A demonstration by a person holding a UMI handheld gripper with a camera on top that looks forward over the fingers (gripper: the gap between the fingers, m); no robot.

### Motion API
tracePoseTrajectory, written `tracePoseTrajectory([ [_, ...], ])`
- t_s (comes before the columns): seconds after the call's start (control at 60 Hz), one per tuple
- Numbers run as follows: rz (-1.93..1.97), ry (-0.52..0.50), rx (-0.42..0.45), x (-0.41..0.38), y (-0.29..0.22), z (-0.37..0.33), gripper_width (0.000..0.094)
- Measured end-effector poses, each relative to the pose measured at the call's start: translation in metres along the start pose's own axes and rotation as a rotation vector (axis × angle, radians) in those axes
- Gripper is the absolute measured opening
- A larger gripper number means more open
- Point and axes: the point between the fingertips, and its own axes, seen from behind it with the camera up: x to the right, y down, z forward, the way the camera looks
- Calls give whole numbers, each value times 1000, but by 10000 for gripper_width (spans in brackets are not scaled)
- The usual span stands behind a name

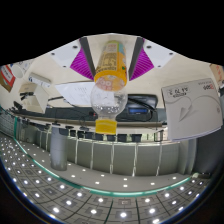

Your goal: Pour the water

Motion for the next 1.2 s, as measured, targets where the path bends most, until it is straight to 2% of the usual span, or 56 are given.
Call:
tracePoseTrajectory([
  [0.067, -5, 5, 3, 2, 3, 7, 541],
  [0.25, 17, 7, 31, 2, -1, 3, 404],
  [0.333, 24, -20, 23, 0, -5, -8, 373],
  [0.517, 176, -92, 33, 4, -38, -48, 373],
  [0.75, 783, -309, 67, 46, -108, -104, 371],
  [0.867, 1147, -421, 81, 88, -128, -121, 370],
  [1.1, 1779, -604, 80, 172, -124, -119, 368],
  [1.2, 1994, -648, 74, 202, -113, -115, 372],
])
